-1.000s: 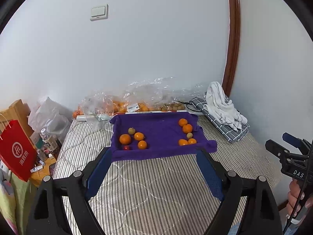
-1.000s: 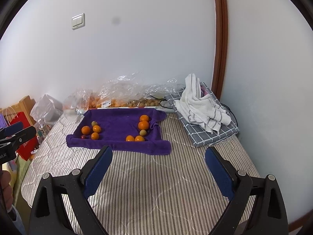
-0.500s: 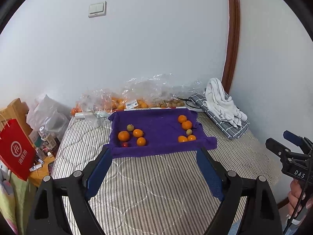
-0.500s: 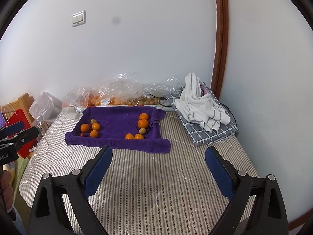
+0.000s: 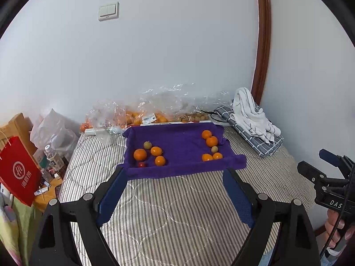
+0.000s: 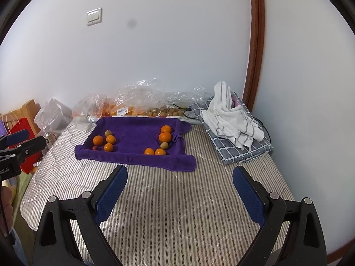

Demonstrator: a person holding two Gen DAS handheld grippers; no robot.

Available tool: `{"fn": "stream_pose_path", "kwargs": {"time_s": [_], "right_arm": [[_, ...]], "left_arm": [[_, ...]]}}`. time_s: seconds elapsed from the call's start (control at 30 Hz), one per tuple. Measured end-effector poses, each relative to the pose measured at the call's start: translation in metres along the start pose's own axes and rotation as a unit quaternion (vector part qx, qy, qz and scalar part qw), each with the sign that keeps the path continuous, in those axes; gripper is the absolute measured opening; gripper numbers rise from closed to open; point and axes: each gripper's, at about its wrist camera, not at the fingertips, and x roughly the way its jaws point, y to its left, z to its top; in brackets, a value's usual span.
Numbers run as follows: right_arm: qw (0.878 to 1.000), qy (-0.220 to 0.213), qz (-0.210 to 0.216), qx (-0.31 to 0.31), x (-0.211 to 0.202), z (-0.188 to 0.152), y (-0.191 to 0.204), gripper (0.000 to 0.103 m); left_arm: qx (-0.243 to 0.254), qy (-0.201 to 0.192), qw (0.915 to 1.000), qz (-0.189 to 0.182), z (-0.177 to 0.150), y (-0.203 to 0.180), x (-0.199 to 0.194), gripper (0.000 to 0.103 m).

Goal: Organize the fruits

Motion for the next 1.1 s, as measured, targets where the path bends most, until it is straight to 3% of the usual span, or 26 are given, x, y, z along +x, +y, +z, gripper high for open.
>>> {"fn": "stream_pose_path", "kwargs": {"time_s": [0.77, 1.1], "right_arm": [[1.0, 0.013, 0.016, 0.003, 0.012, -0.003, 0.005, 0.095], [1.0, -0.007, 0.016, -0.025, 0.014, -0.001, 0.025, 0.095]], "left_arm": [[-0.003, -0.005, 1.0, 0.007, -0.002, 0.003, -0.001, 0.087], [-0.013, -0.009, 0.9998, 0.016, 0.002, 0.015, 0.002, 0.087]]}}
